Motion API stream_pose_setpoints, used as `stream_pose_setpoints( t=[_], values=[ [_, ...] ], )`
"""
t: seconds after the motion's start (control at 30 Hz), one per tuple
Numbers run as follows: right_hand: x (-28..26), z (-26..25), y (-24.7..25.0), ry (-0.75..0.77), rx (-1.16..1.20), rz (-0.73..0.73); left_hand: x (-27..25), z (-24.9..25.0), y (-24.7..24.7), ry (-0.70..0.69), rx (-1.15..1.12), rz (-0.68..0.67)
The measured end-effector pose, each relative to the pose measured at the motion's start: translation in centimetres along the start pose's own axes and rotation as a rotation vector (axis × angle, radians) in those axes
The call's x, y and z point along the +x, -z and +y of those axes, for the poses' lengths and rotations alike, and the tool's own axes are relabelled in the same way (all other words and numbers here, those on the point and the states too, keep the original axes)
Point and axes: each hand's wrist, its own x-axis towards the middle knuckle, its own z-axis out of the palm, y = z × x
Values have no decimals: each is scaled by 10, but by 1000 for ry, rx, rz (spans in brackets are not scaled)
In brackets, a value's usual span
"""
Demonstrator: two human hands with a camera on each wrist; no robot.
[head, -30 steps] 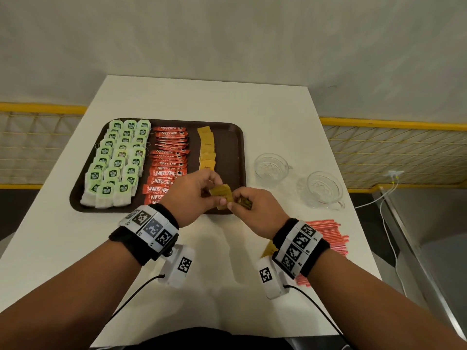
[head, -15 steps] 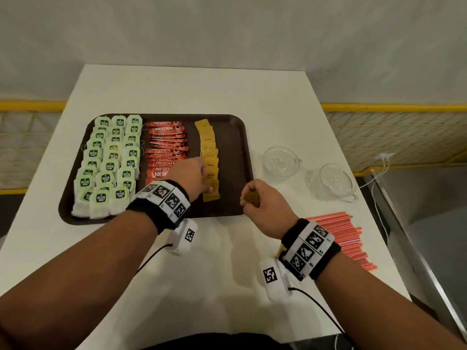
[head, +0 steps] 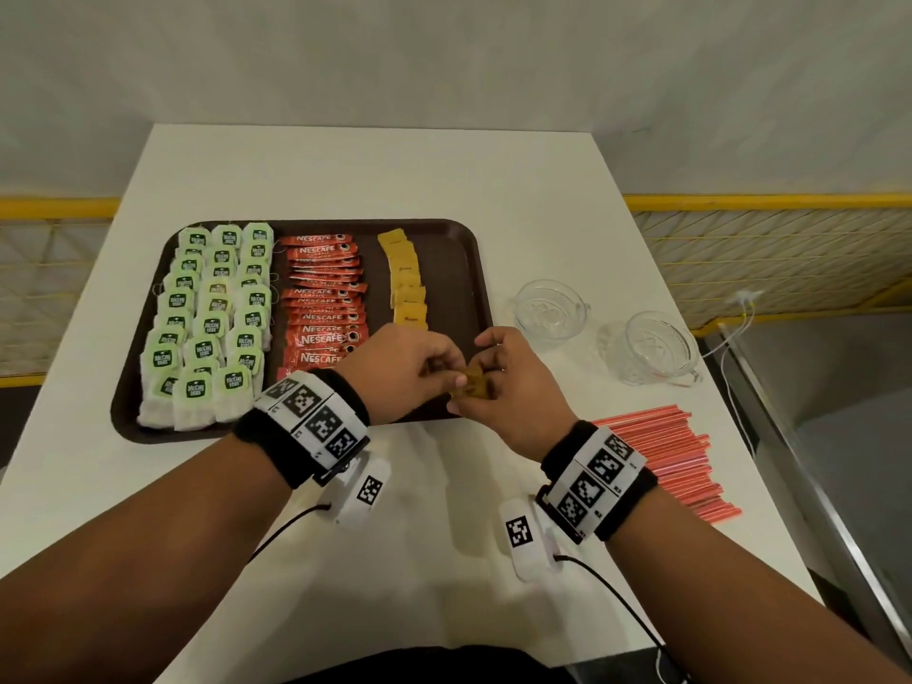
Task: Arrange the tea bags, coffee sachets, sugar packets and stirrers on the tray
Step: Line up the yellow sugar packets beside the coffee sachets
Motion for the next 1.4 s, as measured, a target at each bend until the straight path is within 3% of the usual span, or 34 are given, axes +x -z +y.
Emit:
stream_pose_setpoints(
  t=[0.13, 0.33, 0.47, 0.67, 0.87, 1.0, 1.17, 1.27, 1.4],
  values=[
    [-1, 0, 3, 30, -106, 15, -3, -6, 1, -3, -89, 127],
    [-3, -2, 1, 105, -187, -20, -6, -8, -2, -7, -188, 91],
    [-7, -3, 11, 72, -221, -85, -2, -16, 8, 154, -108, 197],
    [-29, 7, 52, 65, -602, -175, 5, -22, 8, 300, 126, -91],
    [-55, 20, 82, -125, -864, -318, 15, -16, -4, 371, 258, -83],
    [-65, 26, 86, -154, -1032, -371, 16, -12, -7, 438, 326, -47],
    [-64, 28, 84, -88, -1152, -453, 10, 22, -21, 309, 223, 106],
    [-62, 29, 83, -18, -1072, -433, 5, 52, -34, 185, 107, -16],
    [-58, 24, 83, 67, -698, -260, -1, 77, -51, 61, 22, -198]
  ],
)
